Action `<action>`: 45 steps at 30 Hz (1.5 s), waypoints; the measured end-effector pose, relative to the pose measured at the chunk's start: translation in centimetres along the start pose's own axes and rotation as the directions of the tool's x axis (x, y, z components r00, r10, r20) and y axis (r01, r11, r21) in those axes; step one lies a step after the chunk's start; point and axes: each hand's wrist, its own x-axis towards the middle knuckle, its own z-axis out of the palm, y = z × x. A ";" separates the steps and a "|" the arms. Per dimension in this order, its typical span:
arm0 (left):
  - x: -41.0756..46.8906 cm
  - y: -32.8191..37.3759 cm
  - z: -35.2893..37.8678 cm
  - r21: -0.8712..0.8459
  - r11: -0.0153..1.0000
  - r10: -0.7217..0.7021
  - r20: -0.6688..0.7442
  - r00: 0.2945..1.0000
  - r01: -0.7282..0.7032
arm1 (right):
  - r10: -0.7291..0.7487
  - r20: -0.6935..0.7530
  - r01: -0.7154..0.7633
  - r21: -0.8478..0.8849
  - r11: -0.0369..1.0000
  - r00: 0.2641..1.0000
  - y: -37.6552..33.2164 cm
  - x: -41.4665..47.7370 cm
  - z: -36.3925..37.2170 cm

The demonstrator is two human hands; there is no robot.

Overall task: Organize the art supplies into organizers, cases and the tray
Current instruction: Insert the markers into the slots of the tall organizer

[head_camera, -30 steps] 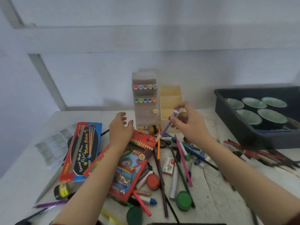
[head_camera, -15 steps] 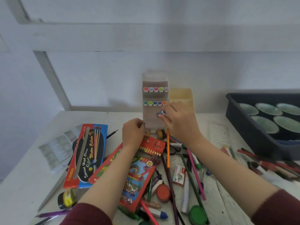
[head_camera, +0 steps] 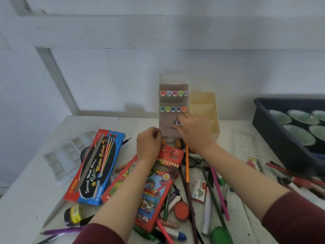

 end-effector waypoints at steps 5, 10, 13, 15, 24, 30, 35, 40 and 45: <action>-0.1 -0.2 0.0 0.005 1.000 0.014 -0.008 1.000 -0.014 | 0.021 0.029 -0.022 0.007 1.000 0.999 0.0 -0.2 0.9; -0.1 -0.2 0.1 0.011 0.999 0.032 -0.016 0.999 -0.032 | 0.089 0.113 -0.090 0.001 0.996 0.990 -0.2 0.0 1.5; -0.2 -0.2 0.0 0.007 0.999 0.034 -0.017 0.999 -0.034 | 0.129 0.077 -0.134 0.054 0.990 0.989 -0.5 -0.2 1.1; -0.3 -0.1 0.0 0.010 0.999 0.042 -0.021 0.999 -0.041 | 0.136 0.022 -0.138 0.117 0.983 0.990 -0.6 -0.6 0.7; -0.4 0.2 -0.1 0.036 0.997 0.062 -0.013 0.998 -0.061 | 0.136 0.024 -0.138 0.152 0.979 0.990 -0.3 -1.2 0.1; 0.0 0.4 -0.8 0.036 0.999 -0.013 0.016 1.000 0.012 | 0.192 0.196 -0.228 0.183 0.956 0.962 -0.3 -4.9 -3.7; -0.6 2.2 -1.9 0.028 0.991 -0.124 -0.095 0.988 0.128 | 0.244 0.518 -0.368 0.150 0.918 0.820 1.3 -8.9 -8.9; -2.3 7.3 -2.7 -0.205 0.951 -0.270 -0.196 0.943 0.229 | 0.252 0.598 -0.416 0.151 0.897 0.761 5.0 -13.6 -14.7; -5.4 13.4 -1.4 -0.378 0.925 -0.099 -0.319 0.943 -0.030 | 0.291 0.699 -0.426 0.022 0.905 0.654 10.5 -18.2 -20.9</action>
